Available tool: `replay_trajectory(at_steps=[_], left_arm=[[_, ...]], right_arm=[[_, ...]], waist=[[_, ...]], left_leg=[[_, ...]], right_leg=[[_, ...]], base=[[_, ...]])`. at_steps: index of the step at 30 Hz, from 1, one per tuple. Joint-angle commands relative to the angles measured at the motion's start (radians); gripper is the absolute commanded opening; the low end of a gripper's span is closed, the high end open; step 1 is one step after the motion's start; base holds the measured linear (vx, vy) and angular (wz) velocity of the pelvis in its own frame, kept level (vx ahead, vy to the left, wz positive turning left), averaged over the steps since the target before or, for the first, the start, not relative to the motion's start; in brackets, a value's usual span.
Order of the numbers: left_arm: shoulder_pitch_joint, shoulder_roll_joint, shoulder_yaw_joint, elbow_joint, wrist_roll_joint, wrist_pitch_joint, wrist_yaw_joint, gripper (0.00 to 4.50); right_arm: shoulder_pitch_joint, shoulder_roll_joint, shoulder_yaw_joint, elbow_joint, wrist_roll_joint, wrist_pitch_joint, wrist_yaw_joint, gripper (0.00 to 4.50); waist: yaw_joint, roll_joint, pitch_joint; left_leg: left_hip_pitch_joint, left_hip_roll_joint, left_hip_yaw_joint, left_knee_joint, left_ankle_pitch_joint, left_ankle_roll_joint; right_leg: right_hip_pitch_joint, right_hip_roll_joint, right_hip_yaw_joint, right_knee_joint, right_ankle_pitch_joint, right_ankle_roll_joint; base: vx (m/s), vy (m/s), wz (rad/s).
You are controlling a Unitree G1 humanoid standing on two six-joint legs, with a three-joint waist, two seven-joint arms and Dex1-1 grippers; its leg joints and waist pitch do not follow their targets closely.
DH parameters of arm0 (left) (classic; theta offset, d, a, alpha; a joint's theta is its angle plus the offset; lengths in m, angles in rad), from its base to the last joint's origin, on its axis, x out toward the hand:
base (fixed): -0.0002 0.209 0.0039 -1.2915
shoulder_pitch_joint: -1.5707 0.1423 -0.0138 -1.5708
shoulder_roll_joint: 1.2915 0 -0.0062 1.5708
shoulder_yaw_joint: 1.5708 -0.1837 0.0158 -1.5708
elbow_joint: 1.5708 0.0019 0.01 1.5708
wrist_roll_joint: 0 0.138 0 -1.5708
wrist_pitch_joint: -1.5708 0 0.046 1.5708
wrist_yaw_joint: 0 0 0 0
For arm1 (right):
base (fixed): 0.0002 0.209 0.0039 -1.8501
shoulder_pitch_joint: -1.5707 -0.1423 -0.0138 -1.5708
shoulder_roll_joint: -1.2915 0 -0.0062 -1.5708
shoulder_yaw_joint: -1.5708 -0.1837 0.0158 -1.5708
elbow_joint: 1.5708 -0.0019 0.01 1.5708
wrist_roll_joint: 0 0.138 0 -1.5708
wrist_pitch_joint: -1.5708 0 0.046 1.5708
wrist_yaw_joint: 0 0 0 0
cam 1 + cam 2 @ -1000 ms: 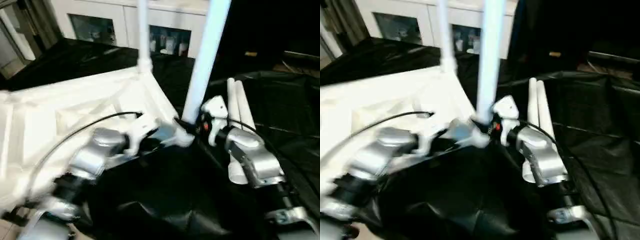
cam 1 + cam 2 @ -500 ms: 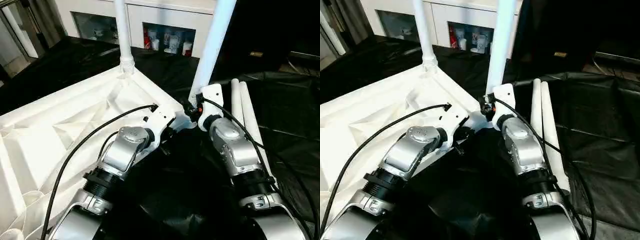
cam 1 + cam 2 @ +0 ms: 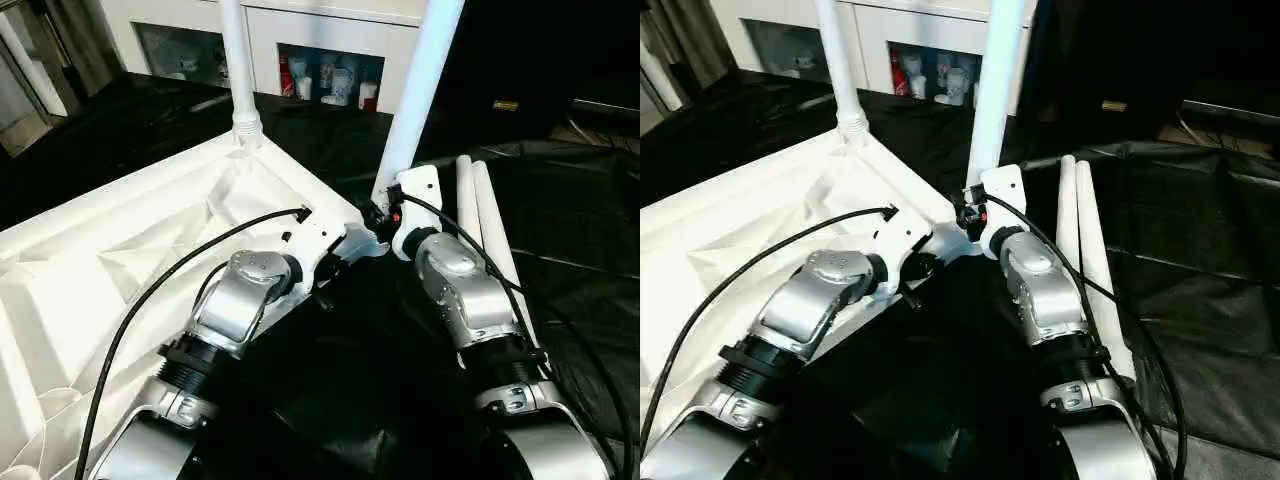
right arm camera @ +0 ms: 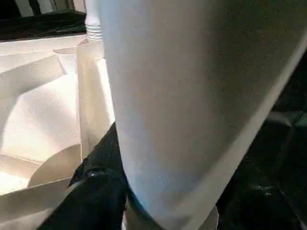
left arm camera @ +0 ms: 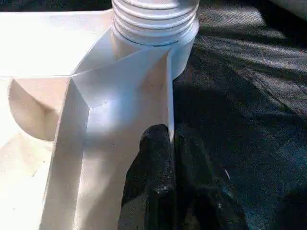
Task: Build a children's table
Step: Insert table leg to table base
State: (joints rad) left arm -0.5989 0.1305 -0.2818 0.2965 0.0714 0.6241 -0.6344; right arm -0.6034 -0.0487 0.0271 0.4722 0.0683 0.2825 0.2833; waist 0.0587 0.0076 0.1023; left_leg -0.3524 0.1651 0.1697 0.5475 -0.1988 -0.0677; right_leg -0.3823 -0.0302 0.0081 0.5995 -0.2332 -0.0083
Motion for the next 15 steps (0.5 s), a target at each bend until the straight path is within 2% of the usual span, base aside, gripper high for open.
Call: replay_trajectory(at_steps=[1,2,4,8,9,10,11,12,14,15], left_arm=[[-0.026,-0.024,-0.034,-0.020,-0.024,-0.048,-0.020,0.00],[-0.026,-0.020,-0.034,-0.023,-0.025,-0.050,-0.026,0.00],[-0.025,-0.014,-0.036,-0.032,-0.028,-0.057,-0.040,0.00],[-0.020,0.009,-0.043,-0.059,-0.034,-0.085,-0.085,0.00],[-0.016,0.017,-0.047,-0.065,-0.033,-0.105,-0.098,0.00],[-0.012,0.025,-0.048,-0.074,-0.037,-0.108,-0.109,0.00],[-0.007,0.032,-0.047,-0.081,-0.040,-0.110,-0.118,0.00],[0.001,0.047,-0.049,-0.089,-0.042,-0.148,-0.140,0.00],[0.012,0.067,-0.046,-0.099,-0.049,-0.156,-0.163,0.00],[0.018,0.077,-0.048,-0.102,-0.051,-0.183,-0.178,0.00]], right_arm=[[0.072,0.057,0.092,0.117,0.028,0.136,0.104,2.62],[0.071,0.056,0.087,0.111,0.032,0.137,0.104,2.82],[0.070,0.052,0.085,0.099,0.035,0.135,0.113,3.06],[0.065,0.034,0.065,0.061,0.049,0.130,0.143,3.39],[0.065,0.024,0.065,0.047,0.053,0.132,0.160,3.54],[0.067,0.012,0.070,0.027,0.053,0.126,0.178,3.65],[0.069,0.000,0.073,0.007,0.053,0.124,0.191,3.65],[0.073,-0.020,0.078,-0.030,0.059,0.131,0.221,3.85],[0.083,-0.050,0.085,-0.086,0.069,0.135,0.265,4.00],[0.088,-0.063,0.088,-0.110,0.075,0.140,0.283,4.10]], waist=[[0.002,0.002,-0.019],[0.003,0.006,-0.022],[0.003,0.004,-0.021],[0.005,0.004,-0.024],[0.005,0.006,-0.029],[0.005,0.005,-0.029],[0.005,0.006,-0.032],[0.007,0.008,-0.039],[0.007,0.008,-0.047],[0.007,0.010,-0.049]], left_leg=[[0.001,0.066,-0.030,-0.084,-0.276,-0.005],[0.001,0.067,-0.030,-0.083,-0.268,-0.005],[0.001,0.066,-0.028,-0.082,-0.256,-0.002],[-0.001,0.066,-0.026,-0.080,-0.201,0.010],[0.000,0.067,-0.025,-0.077,-0.175,0.013],[-0.001,0.067,-0.024,-0.076,-0.165,0.015],[-0.004,0.066,-0.024,-0.072,-0.137,0.019],[-0.003,0.066,-0.023,-0.065,-0.094,0.025],[-0.009,0.061,-0.020,-0.051,0.021,0.050],[-0.009,0.061,-0.020,-0.049,0.039,0.052]], right_leg=[[0.010,-0.106,0.053,-0.102,-0.310,-0.151],[0.010,-0.107,0.053,-0.100,-0.304,-0.153],[0.010,-0.105,0.053,-0.100,-0.287,-0.156],[0.019,-0.106,0.051,-0.095,-0.208,-0.170],[0.021,-0.104,0.049,-0.090,-0.159,-0.180],[0.022,-0.104,0.049,-0.089,-0.136,-0.185],[0.029,-0.102,0.047,-0.082,-0.076,-0.194],[0.034,-0.100,0.045,-0.073,0.015,-0.206],[0.045,-0.093,0.039,-0.047,0.270,-0.226],[0.046,-0.091,0.037,-0.043,0.322,-0.232]], base=[[0.000,0.000,0.00],[0.000,0.000,0.00],[0.000,0.000,0.00],[0.000,0.000,0.00],[0.000,0.000,0.00],[0.000,0.000,0.00],[0.000,0.000,0.00],[0.000,0.000,0.00],[0.000,0.000,0.00],[0.000,0.000,0.00]])
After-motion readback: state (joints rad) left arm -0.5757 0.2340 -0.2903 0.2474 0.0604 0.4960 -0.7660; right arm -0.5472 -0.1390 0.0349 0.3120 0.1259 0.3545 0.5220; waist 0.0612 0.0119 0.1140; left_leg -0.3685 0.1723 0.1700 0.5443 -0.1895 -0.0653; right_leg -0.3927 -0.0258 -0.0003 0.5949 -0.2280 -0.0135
